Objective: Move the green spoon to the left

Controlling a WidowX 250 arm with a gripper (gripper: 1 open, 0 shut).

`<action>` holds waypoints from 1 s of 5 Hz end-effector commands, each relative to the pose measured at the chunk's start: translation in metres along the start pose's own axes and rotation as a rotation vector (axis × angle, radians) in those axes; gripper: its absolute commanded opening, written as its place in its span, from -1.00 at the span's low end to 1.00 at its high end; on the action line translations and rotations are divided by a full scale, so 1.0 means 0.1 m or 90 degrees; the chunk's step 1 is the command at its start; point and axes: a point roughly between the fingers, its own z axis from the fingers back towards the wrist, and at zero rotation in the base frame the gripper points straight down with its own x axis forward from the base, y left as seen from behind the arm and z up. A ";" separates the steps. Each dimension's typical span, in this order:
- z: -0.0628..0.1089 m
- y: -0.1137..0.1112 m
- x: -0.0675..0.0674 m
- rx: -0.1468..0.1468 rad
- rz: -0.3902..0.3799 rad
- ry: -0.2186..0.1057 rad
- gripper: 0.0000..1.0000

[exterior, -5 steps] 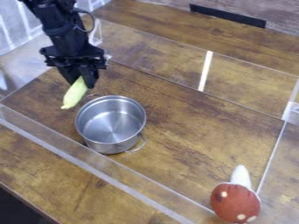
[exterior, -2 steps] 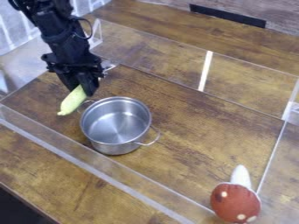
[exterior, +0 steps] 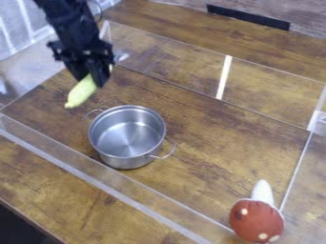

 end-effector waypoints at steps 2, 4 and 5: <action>0.26 0.24 0.23 0.041 0.069 -0.033 -1.00; 0.15 0.38 0.16 0.054 0.082 -0.020 1.00; 0.14 0.45 0.22 0.048 0.056 -0.024 -1.00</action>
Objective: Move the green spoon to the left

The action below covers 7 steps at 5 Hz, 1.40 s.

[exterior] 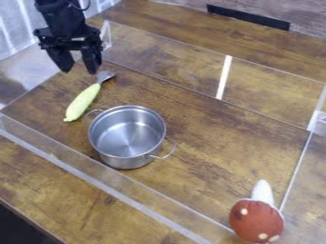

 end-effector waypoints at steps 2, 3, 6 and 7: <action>0.10 -0.02 0.25 0.001 -0.040 -0.031 1.00; -0.01 -0.05 0.26 -0.004 -0.058 -0.021 1.00; -0.14 -0.01 0.20 -0.018 -0.107 0.004 1.00; -0.26 -0.01 0.11 -0.022 -0.121 0.012 1.00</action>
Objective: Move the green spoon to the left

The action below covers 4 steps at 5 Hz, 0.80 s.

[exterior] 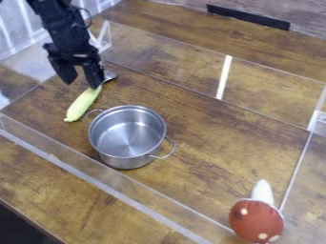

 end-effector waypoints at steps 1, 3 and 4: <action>0.02 -0.06 0.14 -0.001 -0.053 -0.015 1.00; 0.03 0.01 0.21 -0.002 -0.069 -0.006 -1.00; 0.06 0.14 0.20 0.006 -0.044 -0.003 -1.00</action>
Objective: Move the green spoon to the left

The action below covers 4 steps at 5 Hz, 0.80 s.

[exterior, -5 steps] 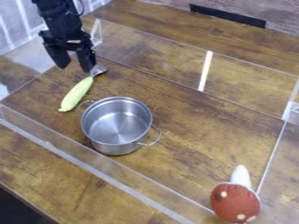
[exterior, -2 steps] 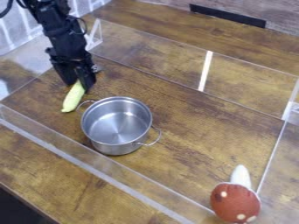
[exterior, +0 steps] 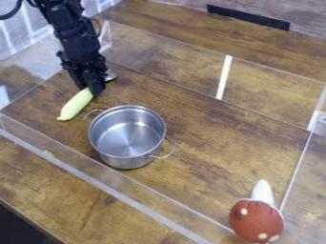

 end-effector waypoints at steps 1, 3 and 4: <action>0.27 0.16 0.11 0.032 0.027 -0.030 -1.00; 0.51 0.20 0.11 0.044 0.081 -0.027 -1.00; 0.63 0.19 0.15 0.051 0.116 -0.025 -1.00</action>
